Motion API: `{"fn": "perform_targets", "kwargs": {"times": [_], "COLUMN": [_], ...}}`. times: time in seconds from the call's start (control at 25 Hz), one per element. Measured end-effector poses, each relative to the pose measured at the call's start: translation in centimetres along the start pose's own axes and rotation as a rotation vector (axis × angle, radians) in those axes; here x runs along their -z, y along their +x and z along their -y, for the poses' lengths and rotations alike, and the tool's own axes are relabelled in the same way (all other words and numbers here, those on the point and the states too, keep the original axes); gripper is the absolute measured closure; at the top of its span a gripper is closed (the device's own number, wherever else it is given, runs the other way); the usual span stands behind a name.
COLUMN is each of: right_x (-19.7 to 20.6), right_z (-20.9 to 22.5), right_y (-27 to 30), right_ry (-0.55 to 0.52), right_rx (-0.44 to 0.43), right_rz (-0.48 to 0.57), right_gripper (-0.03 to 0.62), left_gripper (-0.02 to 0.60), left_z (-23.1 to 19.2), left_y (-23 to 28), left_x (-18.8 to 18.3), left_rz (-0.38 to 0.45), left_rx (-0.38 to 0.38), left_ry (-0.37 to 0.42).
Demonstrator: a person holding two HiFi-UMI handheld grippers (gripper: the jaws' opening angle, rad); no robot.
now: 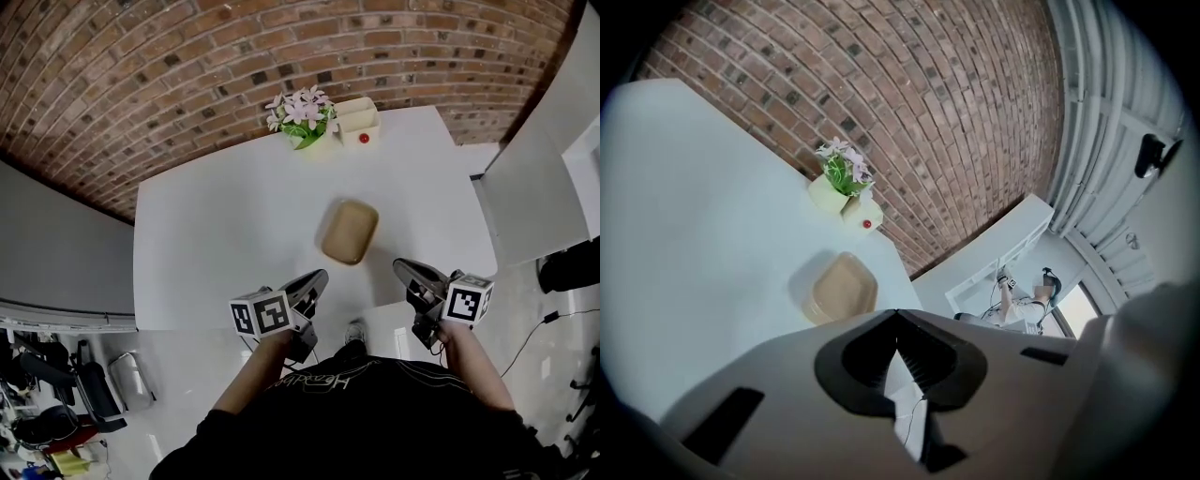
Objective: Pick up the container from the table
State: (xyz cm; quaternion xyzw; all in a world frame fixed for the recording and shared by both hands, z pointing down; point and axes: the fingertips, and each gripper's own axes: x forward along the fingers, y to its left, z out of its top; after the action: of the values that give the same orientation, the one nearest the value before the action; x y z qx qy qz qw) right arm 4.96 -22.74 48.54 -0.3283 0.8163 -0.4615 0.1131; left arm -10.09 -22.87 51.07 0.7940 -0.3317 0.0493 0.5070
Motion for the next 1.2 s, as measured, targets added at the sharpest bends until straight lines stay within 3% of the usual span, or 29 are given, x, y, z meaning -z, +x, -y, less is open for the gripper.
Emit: {"fn": "perform_targets", "kwargs": {"times": [0.32, 0.56, 0.68, 1.08, 1.2], "right_x": [-0.4, -0.4, -0.4, 0.8, 1.1], "right_z": [4.3, 6.6, 8.0, 11.4, 12.3], "right_y": [2.7, 4.7, 5.3, 6.6, 6.7], "right_ry": [-0.017, 0.001, 0.006, 0.034, 0.040], "right_rx": [0.097, 0.094, 0.132, 0.248, 0.292], "right_rz": [-0.051, -0.057, -0.063, -0.112, -0.117], "right_gripper": [0.588, 0.588, 0.586, 0.539, 0.536], "left_gripper": [0.577, 0.577, 0.575, 0.569, 0.537], "left_z": [-4.4, -7.0, -8.3, -10.6, -10.9], "left_y": [1.9, 3.5, 4.1, 5.9, 6.5], "left_x": [-1.5, -2.0, -2.3, -2.6, -2.5], "left_rz": [-0.050, -0.097, -0.109, -0.160, -0.183], "left_rx": [-0.051, -0.071, -0.086, -0.080, -0.077], "left_ry": [-0.016, -0.031, -0.037, -0.083, -0.087]}}
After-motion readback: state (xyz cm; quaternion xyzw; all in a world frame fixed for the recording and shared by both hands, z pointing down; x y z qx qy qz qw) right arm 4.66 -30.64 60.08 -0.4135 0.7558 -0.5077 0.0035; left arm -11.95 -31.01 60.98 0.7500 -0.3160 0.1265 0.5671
